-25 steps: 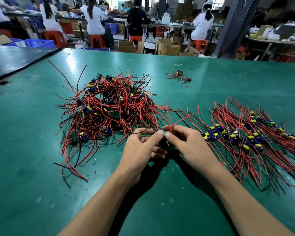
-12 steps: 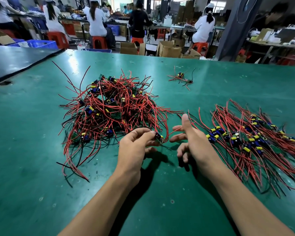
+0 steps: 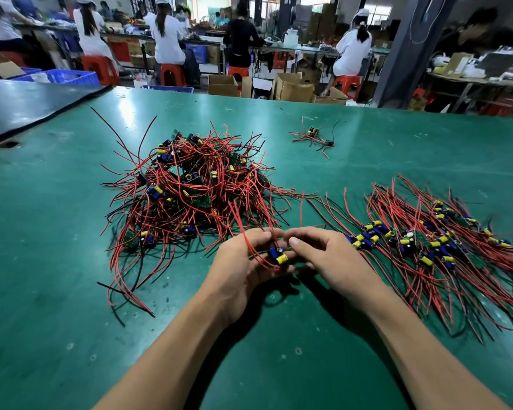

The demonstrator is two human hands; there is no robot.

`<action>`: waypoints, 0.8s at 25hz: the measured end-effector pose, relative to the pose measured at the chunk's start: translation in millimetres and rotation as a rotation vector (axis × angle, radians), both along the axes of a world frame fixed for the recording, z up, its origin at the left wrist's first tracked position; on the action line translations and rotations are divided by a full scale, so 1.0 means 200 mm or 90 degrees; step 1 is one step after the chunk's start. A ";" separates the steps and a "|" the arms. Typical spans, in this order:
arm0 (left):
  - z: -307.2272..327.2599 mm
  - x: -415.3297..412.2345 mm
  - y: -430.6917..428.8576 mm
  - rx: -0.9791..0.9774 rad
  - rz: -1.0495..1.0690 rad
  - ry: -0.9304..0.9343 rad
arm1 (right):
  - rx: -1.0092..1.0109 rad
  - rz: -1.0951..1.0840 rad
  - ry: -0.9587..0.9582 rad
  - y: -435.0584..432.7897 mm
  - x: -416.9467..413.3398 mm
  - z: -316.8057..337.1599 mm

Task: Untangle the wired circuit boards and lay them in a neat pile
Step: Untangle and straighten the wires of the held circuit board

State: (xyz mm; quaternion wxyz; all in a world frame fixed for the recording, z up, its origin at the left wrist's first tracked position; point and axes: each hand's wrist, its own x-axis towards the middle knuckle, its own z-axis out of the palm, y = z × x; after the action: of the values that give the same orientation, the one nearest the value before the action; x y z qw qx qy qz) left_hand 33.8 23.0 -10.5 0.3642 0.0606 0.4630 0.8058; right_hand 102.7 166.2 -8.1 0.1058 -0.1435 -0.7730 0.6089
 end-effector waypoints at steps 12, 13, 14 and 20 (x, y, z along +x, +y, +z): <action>-0.03 0.01 0.00 -0.067 -0.072 0.177 | -0.184 0.054 0.010 0.00 0.00 -0.01; -0.03 0.01 0.00 -0.063 -0.083 0.169 | -0.185 0.082 -0.003 0.00 0.00 -0.01; -0.04 0.00 -0.01 -0.057 -0.094 0.163 | -0.189 0.109 -0.006 0.00 0.01 -0.01; -0.02 -0.01 -0.03 -0.040 -0.143 0.134 | -0.242 0.143 0.026 0.00 0.01 -0.02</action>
State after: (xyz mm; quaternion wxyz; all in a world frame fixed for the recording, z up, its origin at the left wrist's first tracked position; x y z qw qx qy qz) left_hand 32.8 16.7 -14.1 0.4030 0.1848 0.5140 0.7343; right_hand 105.5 167.0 -12.6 0.0240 -0.0620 -0.6533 0.7542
